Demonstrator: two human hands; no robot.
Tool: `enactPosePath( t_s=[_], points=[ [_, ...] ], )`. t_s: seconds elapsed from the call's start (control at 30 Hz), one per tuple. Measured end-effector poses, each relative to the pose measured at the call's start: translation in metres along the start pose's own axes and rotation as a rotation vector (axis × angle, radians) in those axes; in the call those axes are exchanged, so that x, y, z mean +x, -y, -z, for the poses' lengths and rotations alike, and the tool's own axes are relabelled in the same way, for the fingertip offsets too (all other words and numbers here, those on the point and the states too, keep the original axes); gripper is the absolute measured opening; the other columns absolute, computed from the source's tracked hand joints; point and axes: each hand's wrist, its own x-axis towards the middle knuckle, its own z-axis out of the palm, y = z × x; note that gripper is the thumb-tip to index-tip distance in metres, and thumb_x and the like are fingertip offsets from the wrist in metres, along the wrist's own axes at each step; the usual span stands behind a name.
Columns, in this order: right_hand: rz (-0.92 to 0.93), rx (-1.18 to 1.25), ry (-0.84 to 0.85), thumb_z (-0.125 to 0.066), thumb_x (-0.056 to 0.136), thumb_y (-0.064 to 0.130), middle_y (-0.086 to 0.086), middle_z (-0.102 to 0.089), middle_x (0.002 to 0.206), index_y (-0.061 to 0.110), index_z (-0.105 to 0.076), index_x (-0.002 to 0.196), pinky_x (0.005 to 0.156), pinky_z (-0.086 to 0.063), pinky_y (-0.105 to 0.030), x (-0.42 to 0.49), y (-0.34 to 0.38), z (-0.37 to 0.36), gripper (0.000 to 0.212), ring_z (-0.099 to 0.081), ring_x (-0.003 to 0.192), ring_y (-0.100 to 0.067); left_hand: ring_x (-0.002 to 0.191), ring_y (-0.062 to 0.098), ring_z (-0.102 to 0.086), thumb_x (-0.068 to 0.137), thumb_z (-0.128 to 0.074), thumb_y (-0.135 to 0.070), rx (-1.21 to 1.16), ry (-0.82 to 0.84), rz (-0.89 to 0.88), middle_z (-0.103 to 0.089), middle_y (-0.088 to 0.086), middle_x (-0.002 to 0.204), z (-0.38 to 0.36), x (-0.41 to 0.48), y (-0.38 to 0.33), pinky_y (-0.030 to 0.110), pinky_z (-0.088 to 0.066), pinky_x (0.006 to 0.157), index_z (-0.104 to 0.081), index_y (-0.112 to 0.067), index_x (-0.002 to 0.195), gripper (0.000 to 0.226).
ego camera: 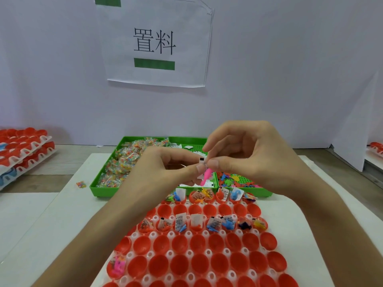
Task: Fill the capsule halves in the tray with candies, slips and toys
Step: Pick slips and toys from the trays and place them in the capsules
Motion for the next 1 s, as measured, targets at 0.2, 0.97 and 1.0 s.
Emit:
enactPosePath(
  t_s=[0.2,0.97,1.0],
  points=[
    [0.003,-0.097,-0.056,-0.082,0.079,0.007,0.007,-0.075,0.080,0.024,-0.072,0.089,0.073,-0.059,-0.020,0.000,-0.003,0.000,0.022,-0.074,0.078,-0.010,0.078,0.015,-0.076,0.084,-0.077,-0.022,-0.045,0.018,0.001,-0.079,0.002,0.084,0.002,0.000,0.001,0.015,-0.055,0.068,-0.082,-0.020,0.093,0.010],
    [-0.116,-0.142,-0.029,-0.086,0.074,0.031,0.009,-0.076,0.085,0.030,-0.072,0.097,0.074,-0.063,-0.032,0.000,-0.006,-0.007,0.027,-0.075,0.078,-0.010,0.079,0.012,-0.076,0.066,-0.083,-0.036,0.031,-0.101,-0.120,-0.077,-0.001,0.083,-0.002,-0.002,-0.001,0.023,-0.061,0.074,-0.077,-0.024,0.092,0.029],
    [-0.116,-0.134,-0.059,-0.086,0.074,0.028,0.008,-0.076,0.083,0.029,-0.073,0.095,0.075,-0.062,-0.033,0.001,-0.006,-0.010,0.025,-0.075,0.077,-0.010,0.078,0.013,-0.075,0.068,-0.084,-0.034,0.042,-0.110,-0.131,-0.077,0.000,0.082,-0.002,-0.003,-0.001,0.025,-0.061,0.075,-0.075,-0.023,0.094,0.030]
  ],
)
